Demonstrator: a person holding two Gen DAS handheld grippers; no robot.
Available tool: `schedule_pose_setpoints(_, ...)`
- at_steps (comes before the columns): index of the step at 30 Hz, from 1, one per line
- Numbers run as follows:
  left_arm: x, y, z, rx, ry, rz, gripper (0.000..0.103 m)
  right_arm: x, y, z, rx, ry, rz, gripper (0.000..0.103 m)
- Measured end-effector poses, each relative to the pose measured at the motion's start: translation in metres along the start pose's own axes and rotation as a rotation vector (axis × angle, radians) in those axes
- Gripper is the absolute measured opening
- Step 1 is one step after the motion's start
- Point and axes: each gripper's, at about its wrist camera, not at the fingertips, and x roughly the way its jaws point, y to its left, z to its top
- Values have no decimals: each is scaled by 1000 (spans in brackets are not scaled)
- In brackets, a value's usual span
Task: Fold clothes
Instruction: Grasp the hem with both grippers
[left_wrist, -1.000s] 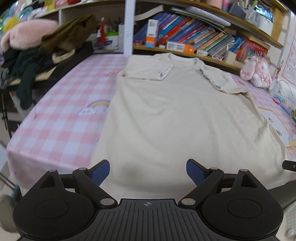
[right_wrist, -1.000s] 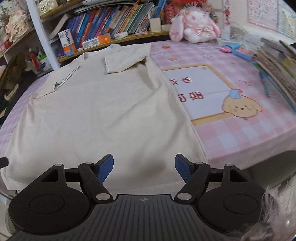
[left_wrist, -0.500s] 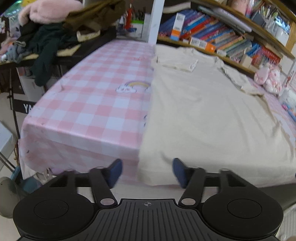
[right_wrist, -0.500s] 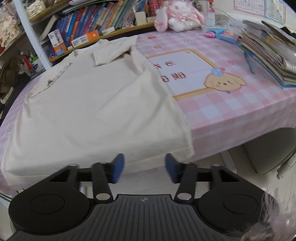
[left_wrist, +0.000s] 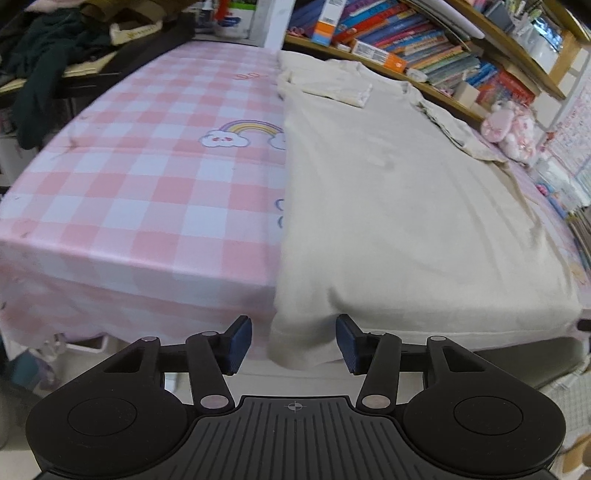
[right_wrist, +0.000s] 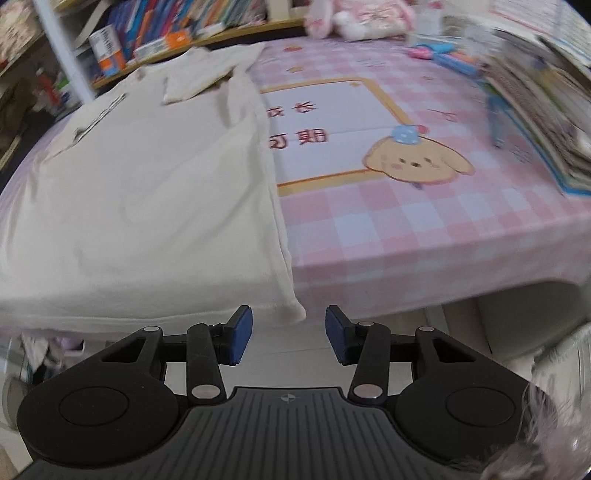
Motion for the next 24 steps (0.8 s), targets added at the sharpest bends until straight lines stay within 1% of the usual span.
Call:
schedule_pose_setpoints(3, 1, -3, 3, 25, 9, -13, 49, 13, -2, 13, -59, 44, 38, 43)
schedule_pose_setpoints(7, -1, -1, 6, 36, 12, -26, 49, 27, -3, 22, -101, 111, 84, 42)
schedule_pose_setpoints(9, 2, 0, 7, 37, 22, -24, 49, 30, -5, 22, -113, 127, 102, 42)
schedule_pose_setpoints(13, 9, 5, 9, 34, 42, -20, 49, 35, -8, 22, -77, 142, 139, 42)
schedule_pose_setpoints(16, 12, 8, 12, 11, 52, -41, 48, 39, -5, 24, -70, 154, 151, 42)
schedule_pose_setpoints(17, 13, 10, 12, 4, 56, -48, 48, 40, -5, 24, -72, 159, 155, 40)
schedule_pose_setpoints(18, 13, 10, 12, -5, 58, -51, 45, 40, -4, 25, -74, 165, 161, 36)
schedule_pose_setpoints(19, 13, 11, 12, -14, 59, -54, 38, 40, -5, 26, -73, 169, 177, 23)
schedule_pose_setpoints(21, 12, 12, 10, -43, 56, -50, 28, 37, -5, 26, -69, 167, 206, 10)
schedule_pose_setpoints(22, 11, 13, 8, -54, 57, -50, 17, 35, -5, 25, -71, 163, 208, 9)
schedule_pose_setpoints(23, 10, 13, 6, -64, 60, -51, 9, 33, -5, 25, -74, 158, 211, 8)
schedule_pose_setpoints(24, 9, 13, 5, -74, 62, -52, 8, 30, -5, 24, -74, 153, 211, 8)
